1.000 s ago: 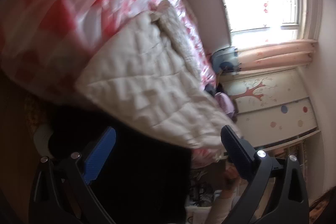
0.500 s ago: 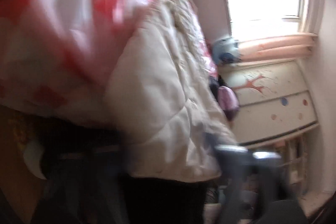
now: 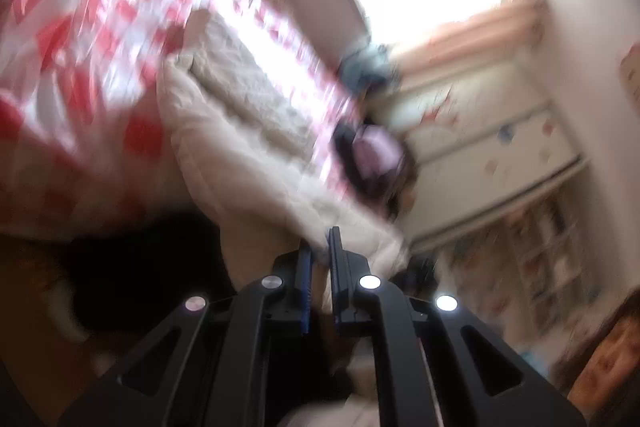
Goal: Fold large clothes
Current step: 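Fold the lifted jacket half over the other half with both tools, then open both tools and release the folded jacket onto the bed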
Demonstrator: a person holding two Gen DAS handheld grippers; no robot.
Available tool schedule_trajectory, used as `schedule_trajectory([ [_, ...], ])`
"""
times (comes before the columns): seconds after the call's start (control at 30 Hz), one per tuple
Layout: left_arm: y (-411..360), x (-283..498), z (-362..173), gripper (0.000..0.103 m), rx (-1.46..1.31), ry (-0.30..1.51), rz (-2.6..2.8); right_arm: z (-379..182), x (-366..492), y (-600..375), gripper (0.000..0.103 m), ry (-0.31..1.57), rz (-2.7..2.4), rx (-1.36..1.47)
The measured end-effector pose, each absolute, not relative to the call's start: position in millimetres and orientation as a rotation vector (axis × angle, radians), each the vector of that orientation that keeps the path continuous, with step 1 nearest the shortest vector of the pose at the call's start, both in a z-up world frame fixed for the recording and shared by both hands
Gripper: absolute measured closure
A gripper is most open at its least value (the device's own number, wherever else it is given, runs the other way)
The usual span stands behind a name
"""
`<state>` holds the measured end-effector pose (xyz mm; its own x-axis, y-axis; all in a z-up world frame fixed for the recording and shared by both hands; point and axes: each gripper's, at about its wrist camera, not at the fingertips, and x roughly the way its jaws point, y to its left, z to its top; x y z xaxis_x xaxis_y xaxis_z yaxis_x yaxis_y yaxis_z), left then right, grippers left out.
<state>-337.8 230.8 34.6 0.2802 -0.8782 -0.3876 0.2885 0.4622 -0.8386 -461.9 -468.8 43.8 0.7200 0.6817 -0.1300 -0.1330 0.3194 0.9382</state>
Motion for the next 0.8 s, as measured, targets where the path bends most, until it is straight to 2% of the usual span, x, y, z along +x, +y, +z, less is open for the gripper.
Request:
schedule_trajectory([
  [0.07, 239.4, -344.2, 14.0, 0.090, -0.597, 1.111, -0.759, 24.1, -467.3, -475.7, 0.082, 0.700, 0.522, 1.109],
  [0.1, 247.2, -344.9, 2.5, 0.077, -0.580, 1.159, -0.722, 9.1, -474.8, -482.3, 0.078, 0.781, 0.440, 1.086],
  [0.13, 262.3, -347.1, -7.1, 0.069, -0.564, 1.182, -0.631, -5.1, -485.3, -491.2, 0.074, 0.845, 0.345, 1.067],
  [0.17, 278.1, -349.0, -10.3, 0.053, -0.535, 1.179, -0.530, -12.7, -494.5, -498.7, 0.074, 0.870, 0.273, 1.057],
  [0.2, 288.0, -348.9, -8.8, 0.046, -0.523, 1.160, -0.490, -18.7, -508.7, -510.2, 0.073, 0.879, 0.175, 1.046],
  [0.23, 296.9, -348.0, -5.7, 0.044, -0.538, 1.131, -0.487, -18.7, -519.3, -518.5, 0.072, 0.864, 0.119, 1.037],
  [0.3, 297.3, -338.9, 9.2, 0.025, -0.581, 1.060, -0.528, -4.5, -527.6, -526.4, 0.070, 0.809, 0.065, 0.999],
  [0.33, 286.3, -330.4, 20.3, 0.020, -0.563, 1.018, -0.553, 7.5, -522.1, -523.7, 0.066, 0.782, 0.072, 0.965],
  [0.43, 227.3, -295.9, 36.2, 0.015, -0.484, 0.974, -0.692, 41.9, -479.6, -494.8, 0.046, 0.747, 0.140, 0.824],
  [0.47, 204.9, -280.8, 36.8, 0.015, -0.465, 0.976, -0.719, 51.0, -457.3, -482.4, 0.043, 0.746, 0.173, 0.775],
  [0.63, 111.0, -181.5, 18.0, 0.015, -0.568, 1.020, -0.743, 68.1, -319.0, -414.1, 0.042, 0.772, 0.331, 0.590],
  [0.8, 58.2, -94.6, -9.3, 0.015, -0.634, 0.990, -0.638, 47.6, -177.6, -392.6, 0.039, 0.790, 0.349, 0.604],
])
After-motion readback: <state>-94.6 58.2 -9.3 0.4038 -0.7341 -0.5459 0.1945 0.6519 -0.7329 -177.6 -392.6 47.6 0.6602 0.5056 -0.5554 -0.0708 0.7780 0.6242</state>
